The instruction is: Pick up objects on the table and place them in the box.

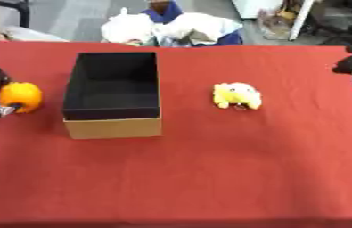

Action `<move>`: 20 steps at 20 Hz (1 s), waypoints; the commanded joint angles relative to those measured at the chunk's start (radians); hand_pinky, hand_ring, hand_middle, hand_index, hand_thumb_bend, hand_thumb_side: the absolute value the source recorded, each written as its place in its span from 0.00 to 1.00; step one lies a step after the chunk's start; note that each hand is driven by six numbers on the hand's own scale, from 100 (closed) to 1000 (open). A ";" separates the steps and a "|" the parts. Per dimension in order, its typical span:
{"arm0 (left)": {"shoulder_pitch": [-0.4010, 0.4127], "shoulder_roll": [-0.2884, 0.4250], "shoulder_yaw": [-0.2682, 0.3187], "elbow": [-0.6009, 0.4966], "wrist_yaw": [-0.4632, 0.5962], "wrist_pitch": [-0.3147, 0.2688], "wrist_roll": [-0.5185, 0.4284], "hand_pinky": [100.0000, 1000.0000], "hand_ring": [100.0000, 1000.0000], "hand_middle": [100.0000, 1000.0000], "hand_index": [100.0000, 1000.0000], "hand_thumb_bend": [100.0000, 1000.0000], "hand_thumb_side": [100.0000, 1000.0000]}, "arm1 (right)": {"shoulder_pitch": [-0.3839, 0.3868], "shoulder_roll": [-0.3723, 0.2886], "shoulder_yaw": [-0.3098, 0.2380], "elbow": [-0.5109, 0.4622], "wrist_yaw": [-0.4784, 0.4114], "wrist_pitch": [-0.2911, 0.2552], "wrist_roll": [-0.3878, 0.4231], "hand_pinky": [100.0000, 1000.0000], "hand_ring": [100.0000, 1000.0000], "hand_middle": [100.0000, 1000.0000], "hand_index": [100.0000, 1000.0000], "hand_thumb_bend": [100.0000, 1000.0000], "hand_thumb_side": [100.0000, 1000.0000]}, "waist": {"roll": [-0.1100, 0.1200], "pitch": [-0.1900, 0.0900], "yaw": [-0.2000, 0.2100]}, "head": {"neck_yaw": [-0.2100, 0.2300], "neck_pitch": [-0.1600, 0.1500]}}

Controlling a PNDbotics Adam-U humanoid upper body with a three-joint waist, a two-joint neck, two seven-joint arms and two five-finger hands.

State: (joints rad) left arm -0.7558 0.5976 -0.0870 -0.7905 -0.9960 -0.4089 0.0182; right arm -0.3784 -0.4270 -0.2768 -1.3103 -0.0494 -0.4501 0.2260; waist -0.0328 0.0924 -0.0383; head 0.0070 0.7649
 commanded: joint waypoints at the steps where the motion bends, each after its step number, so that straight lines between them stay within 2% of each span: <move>1: -0.021 0.044 0.005 -0.082 0.066 -0.006 0.025 0.45 0.32 0.32 0.45 0.26 0.05 | -0.012 -0.019 -0.007 -0.007 -0.005 0.000 0.000 0.70 0.58 0.53 0.78 0.00 0.63 | 0.003 -0.015 -0.002 | 0.000 0.005; 6: -0.048 0.081 -0.017 -0.241 0.187 -0.013 -0.005 0.45 0.31 0.32 0.45 0.29 0.00 | -0.010 -0.019 -0.007 -0.008 -0.005 0.002 0.001 0.70 0.58 0.53 0.78 0.00 0.63 | 0.005 -0.020 -0.004 | 0.001 0.005; 12: -0.107 0.030 -0.059 -0.339 0.310 -0.017 -0.068 0.47 0.33 0.33 0.46 0.27 0.00 | -0.012 -0.010 -0.001 -0.009 -0.006 0.004 0.007 0.70 0.58 0.53 0.78 0.00 0.63 | 0.002 -0.025 -0.012 | 0.010 0.005; 17: -0.135 -0.036 -0.117 -0.355 0.304 -0.051 -0.123 0.48 0.35 0.35 0.48 0.30 0.00 | -0.021 -0.005 0.004 -0.010 -0.008 0.004 0.013 0.70 0.58 0.53 0.78 0.00 0.62 | -0.002 -0.024 -0.023 | 0.019 0.005; 20: -0.137 -0.071 -0.153 -0.343 0.272 -0.083 -0.151 0.49 0.37 0.37 0.50 0.29 0.04 | -0.025 -0.003 0.007 -0.011 -0.008 0.003 0.017 0.70 0.58 0.53 0.78 0.00 0.62 | -0.001 -0.022 -0.031 | 0.024 0.005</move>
State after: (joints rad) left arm -0.8655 0.5255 -0.2318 -1.1213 -0.7145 -0.4799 -0.1206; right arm -0.3871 -0.4103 -0.2696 -1.3078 -0.0506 -0.4443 0.2374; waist -0.0336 0.0834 -0.0689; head 0.0264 0.7649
